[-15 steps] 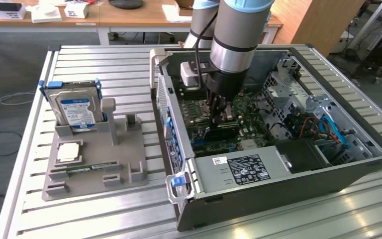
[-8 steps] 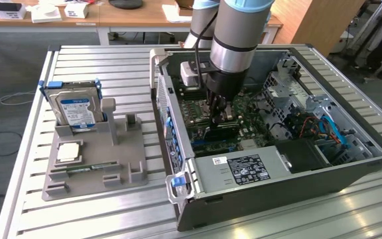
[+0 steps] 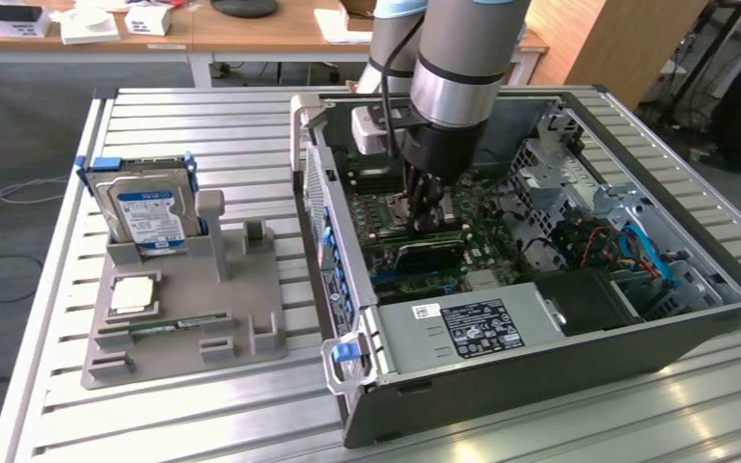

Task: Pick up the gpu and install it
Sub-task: 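Press down on the gpu until it lock into place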

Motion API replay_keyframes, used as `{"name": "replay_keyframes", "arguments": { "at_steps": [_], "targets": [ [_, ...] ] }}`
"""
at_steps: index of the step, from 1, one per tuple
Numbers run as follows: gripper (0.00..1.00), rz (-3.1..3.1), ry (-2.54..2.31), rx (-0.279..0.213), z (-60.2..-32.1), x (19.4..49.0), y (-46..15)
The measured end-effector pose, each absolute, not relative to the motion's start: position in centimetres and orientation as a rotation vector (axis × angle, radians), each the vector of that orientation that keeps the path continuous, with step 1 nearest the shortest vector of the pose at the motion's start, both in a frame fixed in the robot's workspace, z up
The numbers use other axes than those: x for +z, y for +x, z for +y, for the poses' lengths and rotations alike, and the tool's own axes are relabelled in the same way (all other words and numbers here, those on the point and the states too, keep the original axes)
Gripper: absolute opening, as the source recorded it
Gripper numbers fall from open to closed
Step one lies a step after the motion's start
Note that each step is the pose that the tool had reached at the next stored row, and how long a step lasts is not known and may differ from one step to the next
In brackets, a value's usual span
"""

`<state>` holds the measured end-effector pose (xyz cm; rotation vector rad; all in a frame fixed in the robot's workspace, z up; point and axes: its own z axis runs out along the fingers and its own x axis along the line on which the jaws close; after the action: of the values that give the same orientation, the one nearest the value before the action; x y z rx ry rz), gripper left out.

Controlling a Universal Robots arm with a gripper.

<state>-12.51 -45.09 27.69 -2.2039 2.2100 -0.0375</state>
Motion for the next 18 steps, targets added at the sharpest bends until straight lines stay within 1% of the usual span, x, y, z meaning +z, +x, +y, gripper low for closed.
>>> {"name": "replay_keyframes", "arguments": {
  "at_steps": [9, 18],
  "targets": [
    [0.11, 2.21, -2.204, -0.038, -45.1, 27.7, -13.9],
    [0.11, 2.212, -2.202, -0.038, -45.1, 29.7, -13.6]
  ]
}}
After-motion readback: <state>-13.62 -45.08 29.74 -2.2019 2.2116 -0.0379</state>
